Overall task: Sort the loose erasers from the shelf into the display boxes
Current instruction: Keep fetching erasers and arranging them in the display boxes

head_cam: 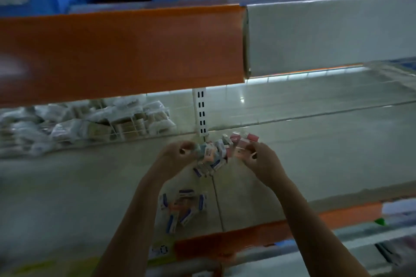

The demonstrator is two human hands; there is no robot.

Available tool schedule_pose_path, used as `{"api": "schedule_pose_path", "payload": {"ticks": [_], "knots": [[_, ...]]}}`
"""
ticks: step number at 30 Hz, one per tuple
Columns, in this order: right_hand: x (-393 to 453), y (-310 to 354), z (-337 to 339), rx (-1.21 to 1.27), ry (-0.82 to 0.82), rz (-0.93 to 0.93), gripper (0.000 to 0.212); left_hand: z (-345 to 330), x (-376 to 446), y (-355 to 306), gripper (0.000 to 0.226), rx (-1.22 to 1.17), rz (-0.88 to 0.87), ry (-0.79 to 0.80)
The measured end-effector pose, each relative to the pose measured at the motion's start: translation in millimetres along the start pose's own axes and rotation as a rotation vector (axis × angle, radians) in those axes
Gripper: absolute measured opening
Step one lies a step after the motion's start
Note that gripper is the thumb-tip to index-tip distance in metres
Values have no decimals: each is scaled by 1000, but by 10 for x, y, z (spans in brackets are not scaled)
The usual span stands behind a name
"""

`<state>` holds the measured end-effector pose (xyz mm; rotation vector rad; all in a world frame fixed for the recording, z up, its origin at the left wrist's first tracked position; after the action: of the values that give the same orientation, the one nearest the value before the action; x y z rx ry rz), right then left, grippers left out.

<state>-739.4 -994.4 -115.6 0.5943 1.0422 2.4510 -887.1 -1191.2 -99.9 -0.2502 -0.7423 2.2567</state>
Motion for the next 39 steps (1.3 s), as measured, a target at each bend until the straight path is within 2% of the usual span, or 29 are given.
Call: {"api": "schedule_pose_path", "payload": {"ticks": [2, 6, 10, 16, 18, 24, 28, 31, 35, 37, 39], "knots": [[-85, 141, -7, 99, 45, 73, 18, 19, -223, -3, 16, -171, 74, -6], [-267, 570, -105, 299, 182, 183, 27, 85, -708, 44, 25, -718, 285, -129], [-427, 1021, -388, 404, 324, 239, 25, 253, -1218, 165, 30, -947, 312, -211], [-748, 1756, -1109, 490, 458, 330, 12, 709, -2061, 560, 31, -946, 379, -351], [-894, 2008, -1381, 543, 497, 310, 9, 898, -2368, 748, 28, -973, 431, -401], [-1471, 2859, -2305, 686, 599, 197, 18, 1450, -3374, 1409, 25, -954, 473, -560], [-1792, 3281, -2797, 666, 684, 129, 19, 1761, -3891, 1793, 23, -951, 462, -588], [-1922, 3542, -3075, 591, 699, 159, 18, 1946, -4166, 2041, 20, -924, 457, -598], [-1987, 3893, -3469, 655, 737, 120, 11, 2183, -4419, 2444, 23, -871, 466, -642], [-2001, 4071, -3686, 757, 815, 54, 12, 2320, -4513, 2654, 25, -849, 461, -648], [-1978, 4252, -3901, 781, 843, 72, 13, 2478, -4577, 2889, 26, -837, 446, -638]]}}
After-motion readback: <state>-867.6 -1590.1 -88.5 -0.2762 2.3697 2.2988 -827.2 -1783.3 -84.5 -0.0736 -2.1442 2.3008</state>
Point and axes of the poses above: each hand's wrist, its own x-axis towards the middle knuckle, its own z-axis out of the back of the hand, y = z × x, the point moved 1 cm from there along x, towards the middle knuckle, and after that the axes turned 10 degrees about x, right-handed, at the moved point
